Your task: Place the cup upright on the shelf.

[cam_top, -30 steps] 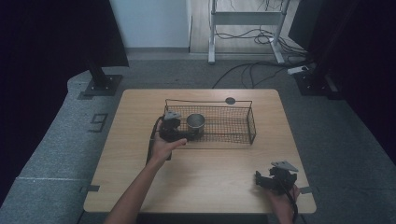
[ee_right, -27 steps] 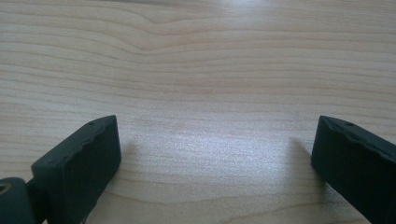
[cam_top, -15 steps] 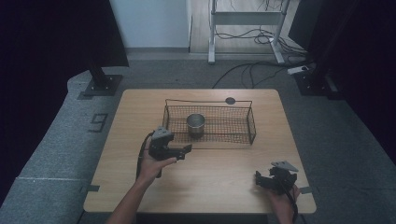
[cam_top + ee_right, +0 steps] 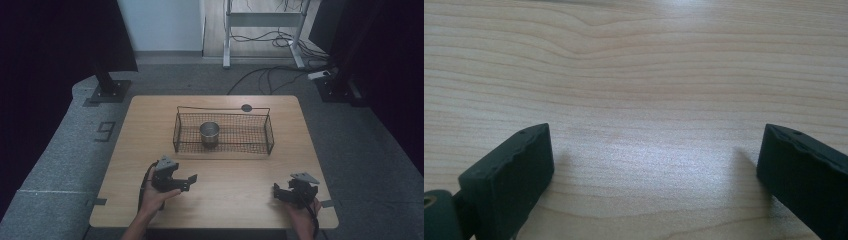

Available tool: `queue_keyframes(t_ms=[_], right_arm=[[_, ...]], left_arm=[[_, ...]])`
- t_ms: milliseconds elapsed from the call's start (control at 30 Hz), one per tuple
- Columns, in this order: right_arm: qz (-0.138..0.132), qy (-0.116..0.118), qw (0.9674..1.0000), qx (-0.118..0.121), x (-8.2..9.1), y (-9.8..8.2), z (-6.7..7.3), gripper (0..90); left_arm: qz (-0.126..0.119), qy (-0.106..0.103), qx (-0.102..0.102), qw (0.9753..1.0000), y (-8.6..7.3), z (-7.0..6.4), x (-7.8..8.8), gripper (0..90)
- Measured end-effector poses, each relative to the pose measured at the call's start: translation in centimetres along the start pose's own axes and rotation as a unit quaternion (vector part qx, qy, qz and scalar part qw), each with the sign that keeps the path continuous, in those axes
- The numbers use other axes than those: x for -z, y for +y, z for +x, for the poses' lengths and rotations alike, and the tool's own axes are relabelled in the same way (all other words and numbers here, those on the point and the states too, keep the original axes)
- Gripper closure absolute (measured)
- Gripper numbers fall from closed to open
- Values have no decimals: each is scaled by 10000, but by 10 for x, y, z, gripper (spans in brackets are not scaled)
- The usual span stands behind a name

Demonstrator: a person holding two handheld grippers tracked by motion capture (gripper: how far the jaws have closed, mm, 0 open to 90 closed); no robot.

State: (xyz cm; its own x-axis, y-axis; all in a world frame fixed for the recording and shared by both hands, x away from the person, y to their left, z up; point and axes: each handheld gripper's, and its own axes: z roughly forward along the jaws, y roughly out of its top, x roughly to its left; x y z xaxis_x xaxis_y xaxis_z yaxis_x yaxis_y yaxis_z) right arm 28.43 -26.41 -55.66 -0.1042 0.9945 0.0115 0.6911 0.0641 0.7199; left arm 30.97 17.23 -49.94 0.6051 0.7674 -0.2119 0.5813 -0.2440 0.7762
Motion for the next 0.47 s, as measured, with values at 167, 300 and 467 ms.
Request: queue_keyframes(t_ms=[167, 300, 467], right_arm=[[-2, 0, 10000, -1, 0, 0, 0, 19], [-3, -1, 10000, -2, 0, 0, 0, 20], [-2, -2, 10000, 0, 0, 0, 0, 20]], left_arm=[[34, 63, 86, 9999, -14, 4, -1, 90], [110, 104, 95, 9998, -18, 5, -3, 94], [155, 130, 83, 9998, -20, 5, -7, 96]])
